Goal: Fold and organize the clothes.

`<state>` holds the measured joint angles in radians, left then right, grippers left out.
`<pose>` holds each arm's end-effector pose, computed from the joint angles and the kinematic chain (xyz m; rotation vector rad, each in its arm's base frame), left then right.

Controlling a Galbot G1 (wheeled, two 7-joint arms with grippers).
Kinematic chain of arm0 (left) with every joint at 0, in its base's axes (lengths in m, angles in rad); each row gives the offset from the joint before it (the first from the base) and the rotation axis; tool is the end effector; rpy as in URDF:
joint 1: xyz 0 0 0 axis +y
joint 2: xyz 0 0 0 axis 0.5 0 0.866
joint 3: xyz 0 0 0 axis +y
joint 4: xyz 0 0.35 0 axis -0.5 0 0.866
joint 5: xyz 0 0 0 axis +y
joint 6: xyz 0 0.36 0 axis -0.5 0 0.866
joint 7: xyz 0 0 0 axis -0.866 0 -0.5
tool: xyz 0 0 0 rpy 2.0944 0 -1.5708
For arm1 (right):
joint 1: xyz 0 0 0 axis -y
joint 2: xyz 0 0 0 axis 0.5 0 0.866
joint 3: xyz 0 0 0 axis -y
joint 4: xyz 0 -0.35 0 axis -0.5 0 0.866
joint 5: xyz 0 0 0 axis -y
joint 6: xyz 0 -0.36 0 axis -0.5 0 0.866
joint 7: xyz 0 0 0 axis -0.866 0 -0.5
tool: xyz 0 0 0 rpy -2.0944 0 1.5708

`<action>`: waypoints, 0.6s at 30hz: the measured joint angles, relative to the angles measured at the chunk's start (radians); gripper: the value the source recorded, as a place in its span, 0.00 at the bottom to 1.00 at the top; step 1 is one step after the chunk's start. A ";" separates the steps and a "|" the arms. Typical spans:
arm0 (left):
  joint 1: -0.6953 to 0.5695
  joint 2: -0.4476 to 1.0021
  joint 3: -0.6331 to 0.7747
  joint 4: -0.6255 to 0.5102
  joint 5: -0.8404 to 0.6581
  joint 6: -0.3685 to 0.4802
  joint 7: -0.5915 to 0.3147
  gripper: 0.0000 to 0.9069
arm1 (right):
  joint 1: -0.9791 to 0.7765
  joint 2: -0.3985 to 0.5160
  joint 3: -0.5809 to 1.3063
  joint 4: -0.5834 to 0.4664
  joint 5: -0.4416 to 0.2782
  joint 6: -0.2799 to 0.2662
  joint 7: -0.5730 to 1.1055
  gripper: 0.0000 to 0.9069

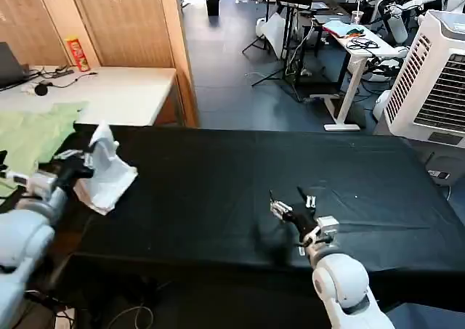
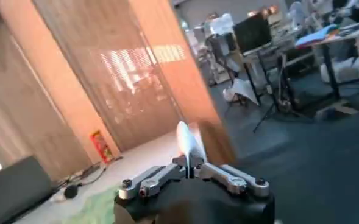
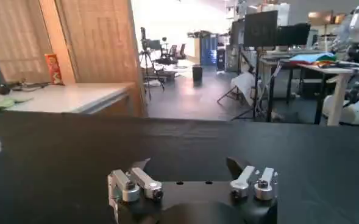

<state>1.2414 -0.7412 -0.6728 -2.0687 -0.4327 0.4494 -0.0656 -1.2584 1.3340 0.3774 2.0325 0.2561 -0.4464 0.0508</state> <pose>0.2904 0.1631 -0.1443 -0.0832 -2.9407 -0.6650 0.2708 0.0011 -0.2579 0.2973 -2.8843 -0.0240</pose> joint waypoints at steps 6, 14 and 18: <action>-0.004 -0.127 0.174 -0.061 -0.115 -0.018 -0.092 0.00 | -0.013 -0.010 0.011 0.006 0.009 -0.007 0.003 0.97; -0.079 -0.344 0.421 0.011 -0.022 -0.078 -0.100 0.97 | -0.032 -0.017 -0.016 0.027 0.125 -0.082 0.005 0.97; -0.087 -0.391 0.475 0.038 0.022 -0.105 -0.042 0.97 | -0.034 -0.034 -0.039 0.030 0.179 -0.103 0.000 0.97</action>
<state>1.1547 -1.1326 -0.1974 -2.0311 -0.4105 0.3444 -0.1081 -1.2925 1.2996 0.3385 2.0627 0.4355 -0.5495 0.0508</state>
